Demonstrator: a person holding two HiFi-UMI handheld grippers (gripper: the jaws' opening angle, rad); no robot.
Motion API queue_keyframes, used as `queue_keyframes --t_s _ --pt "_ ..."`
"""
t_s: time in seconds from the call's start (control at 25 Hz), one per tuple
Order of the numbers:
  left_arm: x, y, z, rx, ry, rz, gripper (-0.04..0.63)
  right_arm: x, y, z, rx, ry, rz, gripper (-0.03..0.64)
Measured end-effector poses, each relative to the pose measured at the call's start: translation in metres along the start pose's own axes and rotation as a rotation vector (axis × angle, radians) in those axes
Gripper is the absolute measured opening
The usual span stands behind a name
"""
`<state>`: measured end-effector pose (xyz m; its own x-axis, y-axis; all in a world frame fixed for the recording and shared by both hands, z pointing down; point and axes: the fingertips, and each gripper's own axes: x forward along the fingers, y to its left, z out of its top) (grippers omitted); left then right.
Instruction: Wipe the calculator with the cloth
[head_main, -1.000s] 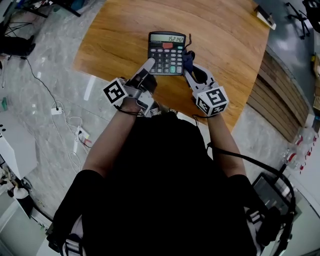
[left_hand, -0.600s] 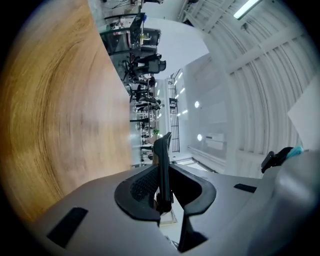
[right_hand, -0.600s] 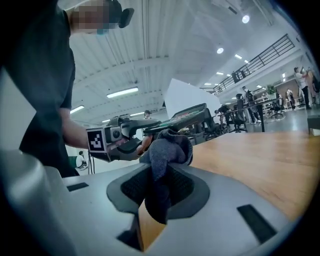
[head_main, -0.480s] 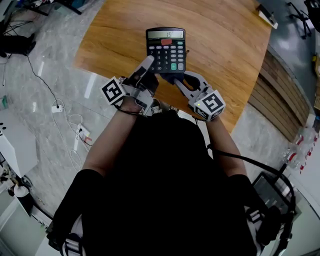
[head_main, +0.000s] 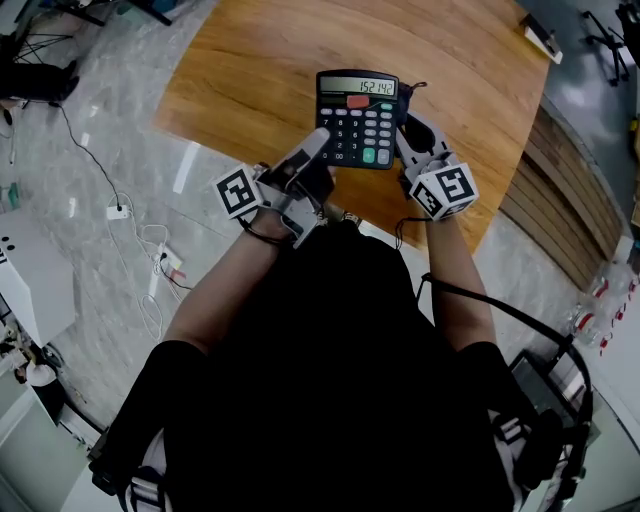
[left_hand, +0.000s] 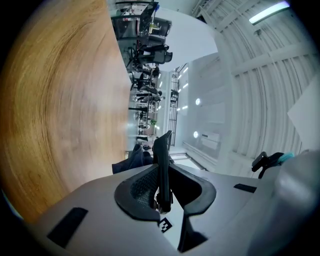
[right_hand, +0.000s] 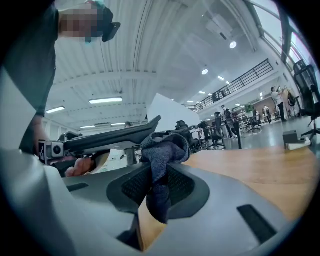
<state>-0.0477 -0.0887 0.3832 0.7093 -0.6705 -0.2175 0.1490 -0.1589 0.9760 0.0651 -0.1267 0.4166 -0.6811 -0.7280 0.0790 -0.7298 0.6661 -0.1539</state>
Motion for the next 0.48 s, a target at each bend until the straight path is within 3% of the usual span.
queue_keyframes --t_s 0.2,0.48 --pt "-0.001 -0.004 -0.012 -0.005 0.031 -0.008 0.071 0.012 0.011 0.010 0.018 -0.048 0.024 0.080" --pt "0.005 -0.014 0.000 0.010 0.000 -0.045 0.071 0.010 0.065 0.011 -0.013 -0.059 0.171 0.080"
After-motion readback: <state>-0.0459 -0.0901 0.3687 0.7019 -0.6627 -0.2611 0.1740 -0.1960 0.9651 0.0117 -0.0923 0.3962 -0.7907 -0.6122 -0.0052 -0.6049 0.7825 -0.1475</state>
